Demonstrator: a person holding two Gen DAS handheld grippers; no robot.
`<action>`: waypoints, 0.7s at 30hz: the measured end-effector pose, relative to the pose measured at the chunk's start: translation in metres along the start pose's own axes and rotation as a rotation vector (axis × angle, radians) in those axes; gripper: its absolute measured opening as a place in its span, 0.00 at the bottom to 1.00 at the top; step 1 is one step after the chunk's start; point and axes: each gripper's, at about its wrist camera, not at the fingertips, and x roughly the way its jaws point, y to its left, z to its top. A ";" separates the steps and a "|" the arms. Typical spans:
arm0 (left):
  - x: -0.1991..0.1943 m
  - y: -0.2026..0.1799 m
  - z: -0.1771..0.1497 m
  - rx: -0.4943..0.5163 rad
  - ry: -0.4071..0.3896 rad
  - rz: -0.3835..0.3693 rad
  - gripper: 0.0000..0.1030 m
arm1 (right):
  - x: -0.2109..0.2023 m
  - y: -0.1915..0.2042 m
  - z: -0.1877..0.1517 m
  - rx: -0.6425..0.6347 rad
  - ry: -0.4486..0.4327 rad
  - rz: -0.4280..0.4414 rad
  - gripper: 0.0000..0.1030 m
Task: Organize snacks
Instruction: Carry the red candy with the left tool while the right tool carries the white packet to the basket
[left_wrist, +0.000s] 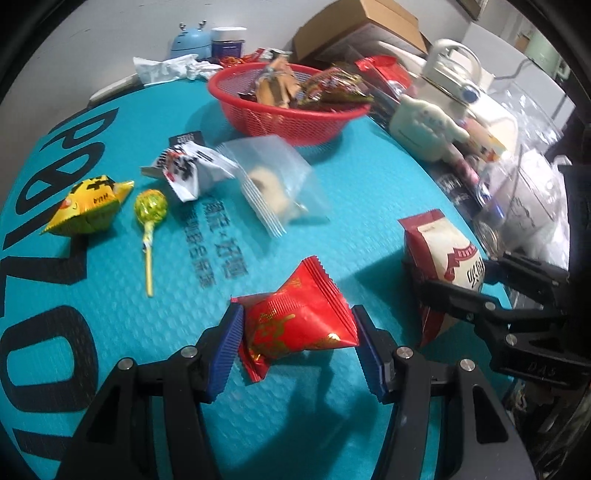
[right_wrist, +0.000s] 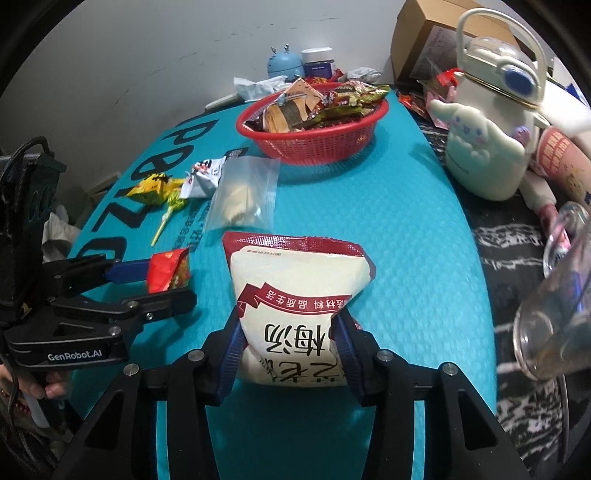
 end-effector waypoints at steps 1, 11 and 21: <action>-0.001 -0.003 -0.002 0.009 0.002 0.001 0.56 | -0.002 -0.001 -0.003 -0.001 0.001 0.000 0.45; 0.006 -0.011 -0.010 0.050 0.019 0.027 0.56 | -0.016 0.002 -0.020 -0.024 0.028 0.010 0.47; 0.007 -0.010 -0.011 0.059 -0.030 0.046 0.56 | -0.008 0.000 -0.021 -0.009 0.036 -0.027 0.64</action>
